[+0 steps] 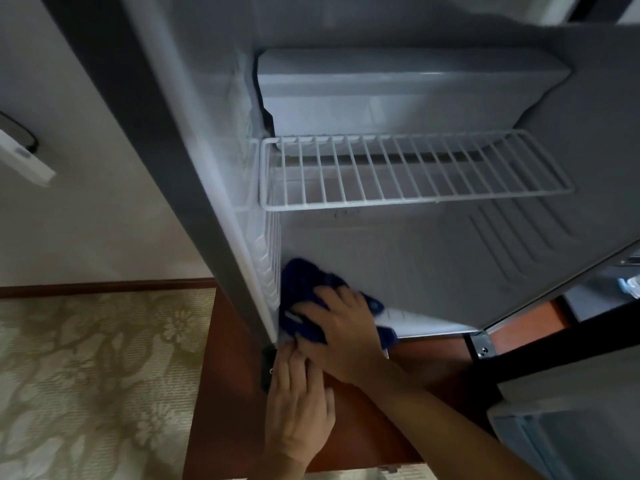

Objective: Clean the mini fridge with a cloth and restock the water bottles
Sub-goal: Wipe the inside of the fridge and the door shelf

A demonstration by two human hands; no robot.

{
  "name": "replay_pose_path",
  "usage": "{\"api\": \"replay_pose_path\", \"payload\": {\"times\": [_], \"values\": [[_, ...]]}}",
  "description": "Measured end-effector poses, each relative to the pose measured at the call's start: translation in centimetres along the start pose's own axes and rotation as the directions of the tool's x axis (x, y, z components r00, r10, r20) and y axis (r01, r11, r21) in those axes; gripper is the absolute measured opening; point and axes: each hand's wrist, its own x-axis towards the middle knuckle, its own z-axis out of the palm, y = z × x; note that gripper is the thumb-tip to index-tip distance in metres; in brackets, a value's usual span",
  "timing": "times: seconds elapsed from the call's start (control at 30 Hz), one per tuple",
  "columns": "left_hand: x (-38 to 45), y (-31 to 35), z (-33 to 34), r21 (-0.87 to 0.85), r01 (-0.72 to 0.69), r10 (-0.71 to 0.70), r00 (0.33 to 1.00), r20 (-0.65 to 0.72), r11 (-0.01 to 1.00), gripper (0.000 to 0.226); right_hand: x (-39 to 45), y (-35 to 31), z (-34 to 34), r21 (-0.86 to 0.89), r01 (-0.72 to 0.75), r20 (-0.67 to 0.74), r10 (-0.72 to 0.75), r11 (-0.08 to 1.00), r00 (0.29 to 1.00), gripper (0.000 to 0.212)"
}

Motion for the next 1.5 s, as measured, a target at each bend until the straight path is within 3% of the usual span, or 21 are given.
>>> {"api": "replay_pose_path", "payload": {"times": [0.1,0.2,0.3,0.4,0.5,0.67,0.77,0.83,0.93,1.03,1.13,1.23,1.3,1.33,1.37,1.43,1.47,1.5], "values": [[-0.2,0.0,0.0,-0.052,0.015,-0.013,0.999,0.037,0.999,0.074,-3.9,2.2,-1.1,-0.065,-0.026,-0.103,0.019,0.998,0.994,0.034],[0.0,-0.4,0.4,-0.085,0.017,-0.018,1.0,-0.002,0.996,0.062,-4.3,5.3,-1.1,-0.188,-0.319,-0.334,0.245,0.929,0.91,0.034],[-0.1,-0.5,0.8,-0.102,-0.004,0.002,1.0,-0.02,0.995,0.057,-3.1,4.9,0.0,-0.206,-0.511,-0.431,0.392,0.834,0.813,0.037],[-0.2,-0.4,0.8,-0.097,-0.013,0.011,1.0,-0.026,0.995,0.059,-1.0,1.6,1.2,-0.157,-0.359,-0.317,0.297,0.92,0.901,0.04],[-0.4,-0.6,1.2,0.029,-0.036,0.035,0.999,0.039,0.999,0.063,1.1,-1.8,2.6,-0.007,-0.173,-0.154,0.169,0.985,0.973,0.042],[-0.9,-0.9,2.0,0.131,-0.126,0.115,0.989,0.089,0.983,0.054,-0.5,-2.1,2.2,-0.005,-0.129,-0.072,0.129,0.992,0.989,0.041],[-0.7,-1.1,2.2,0.077,-0.108,0.106,0.994,0.034,0.991,0.051,-3.3,1.3,0.6,-0.14,-0.187,-0.192,0.159,0.972,0.968,0.036],[-0.5,-1.0,1.9,0.024,-0.069,0.069,0.997,-0.023,0.997,0.052,-4.7,5.0,-0.5,-0.214,-0.43,-0.372,0.334,0.877,0.866,0.037],[-0.3,-0.7,1.8,0.006,-0.098,0.098,0.994,-0.049,0.995,0.05,-3.9,9.4,-2.0,-0.162,-0.765,-0.489,0.623,0.623,0.611,0.044],[0.2,-0.2,1.3,-0.005,-0.068,0.068,0.997,-0.032,0.998,0.048,-0.3,10.4,-2.5,-0.216,-0.813,-0.468,0.674,0.541,0.572,0.047],[0.6,0.2,0.1,-0.02,-0.037,0.037,0.999,0.032,0.999,0.054,4.2,10.8,-3.7,-0.154,-0.827,-0.306,0.77,0.54,0.56,0.053],[0.5,0.1,-0.2,-0.019,-0.054,0.055,0.997,0.051,0.998,0.062,7.1,10.6,-3.5,-0.046,-0.771,-0.266,0.736,0.635,0.622,0.049],[0.5,-0.1,-0.4,-0.024,-0.049,0.051,0.997,0.062,0.999,0.07,8.1,9.3,-3.3,0.198,-0.688,-0.355,0.705,0.699,0.614,0.049],[0.5,-0.2,-0.6,-0.029,-0.047,0.049,0.995,0.083,0.998,0.073,8.5,8.6,-3.4,0.408,-0.605,-0.427,0.728,0.684,0.536,0.049],[0.4,-0.2,-0.7,-0.035,-0.043,0.047,0.993,0.111,0.998,0.077,8.9,8.2,-3.9,0.63,-0.484,-0.453,0.794,0.607,0.407,0.049],[0.6,0.0,-1.0,-0.053,-0.026,0.034,0.987,0.156,0.998,0.082,10.1,8.5,-5.1,0.897,-0.182,-0.369,0.91,0.402,0.189,0.048],[0.7,0.2,-1.2,-0.063,-0.019,0.03,0.984,0.175,0.998,0.082,10.9,8.5,-5.7,0.924,-0.091,-0.357,0.923,0.371,0.143,0.05],[0.8,0.3,-1.3,-0.071,-0.014,0.027,0.983,0.184,0.997,0.082,12.1,8.5,-5.7,0.934,-0.026,-0.35,0.926,0.357,0.142,0.055]]}}
